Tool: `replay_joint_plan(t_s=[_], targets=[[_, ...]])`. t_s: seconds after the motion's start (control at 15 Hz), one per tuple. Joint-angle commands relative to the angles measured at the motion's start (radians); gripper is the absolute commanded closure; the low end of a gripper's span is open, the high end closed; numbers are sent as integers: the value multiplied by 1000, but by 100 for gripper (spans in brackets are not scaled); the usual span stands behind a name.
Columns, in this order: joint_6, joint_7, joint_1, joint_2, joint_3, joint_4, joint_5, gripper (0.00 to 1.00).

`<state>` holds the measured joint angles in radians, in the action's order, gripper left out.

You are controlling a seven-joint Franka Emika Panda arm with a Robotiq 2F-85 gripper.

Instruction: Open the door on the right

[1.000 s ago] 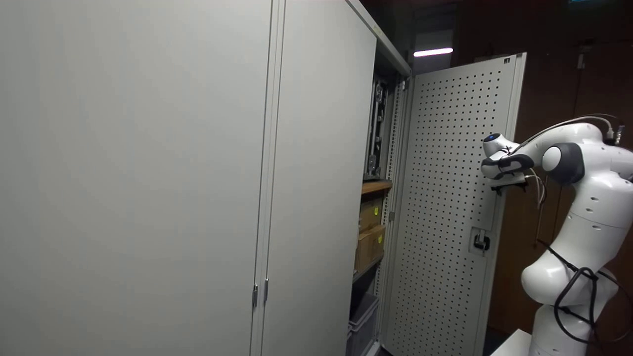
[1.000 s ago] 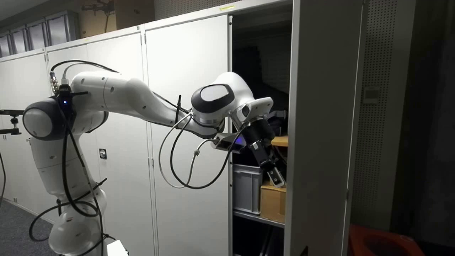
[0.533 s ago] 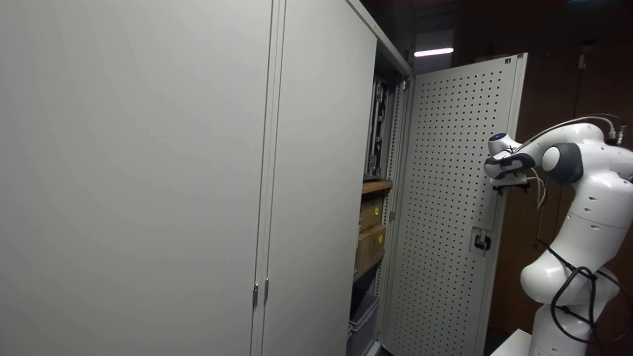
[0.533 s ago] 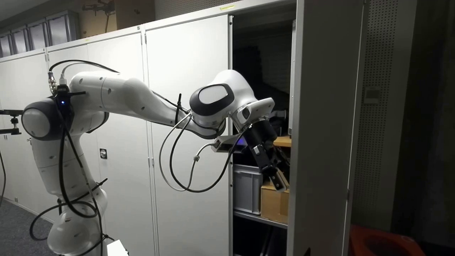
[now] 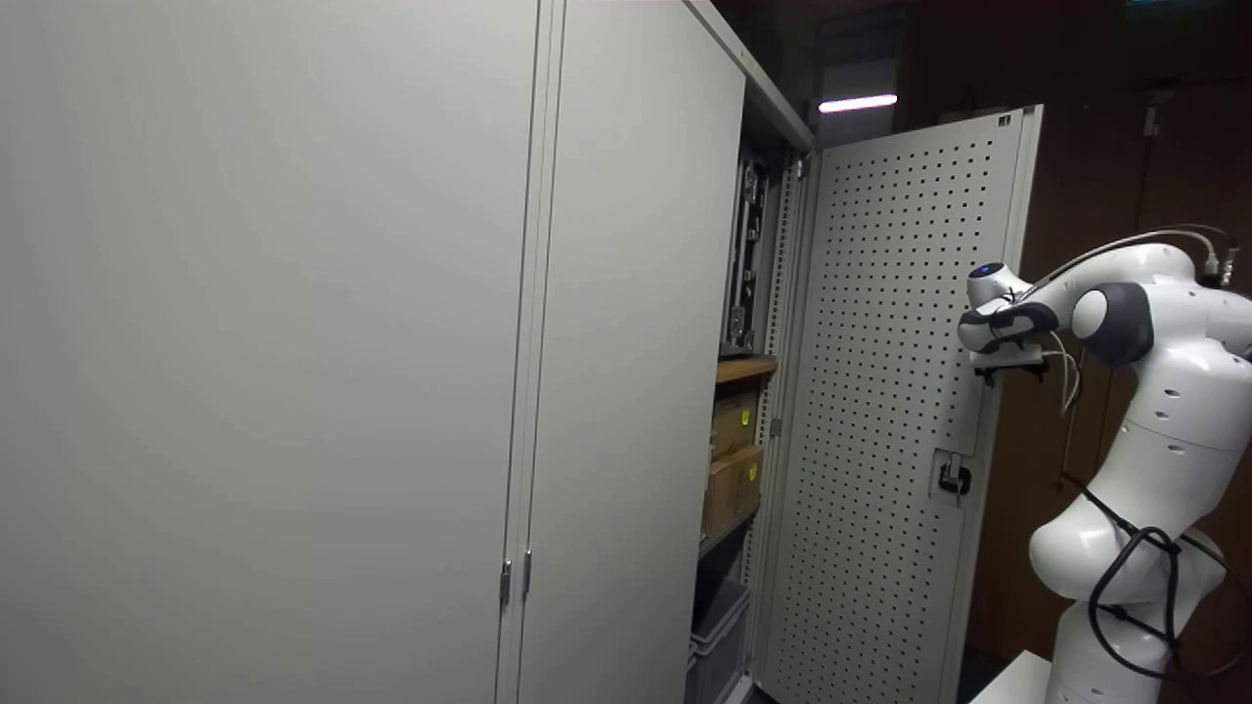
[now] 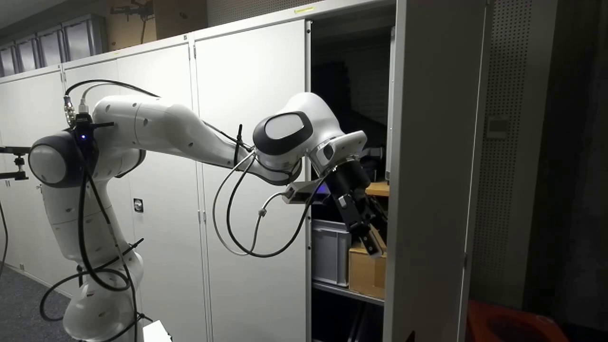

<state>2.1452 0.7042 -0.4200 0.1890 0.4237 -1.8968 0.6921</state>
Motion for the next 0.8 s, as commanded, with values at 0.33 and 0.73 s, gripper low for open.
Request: replay_joint_plan(t_s=[0.33, 0.73], targets=[[-67, -25, -24, 25, -36, -35, 58, 0], [-110, -5, -1, 67, -93, -74, 152, 0]])
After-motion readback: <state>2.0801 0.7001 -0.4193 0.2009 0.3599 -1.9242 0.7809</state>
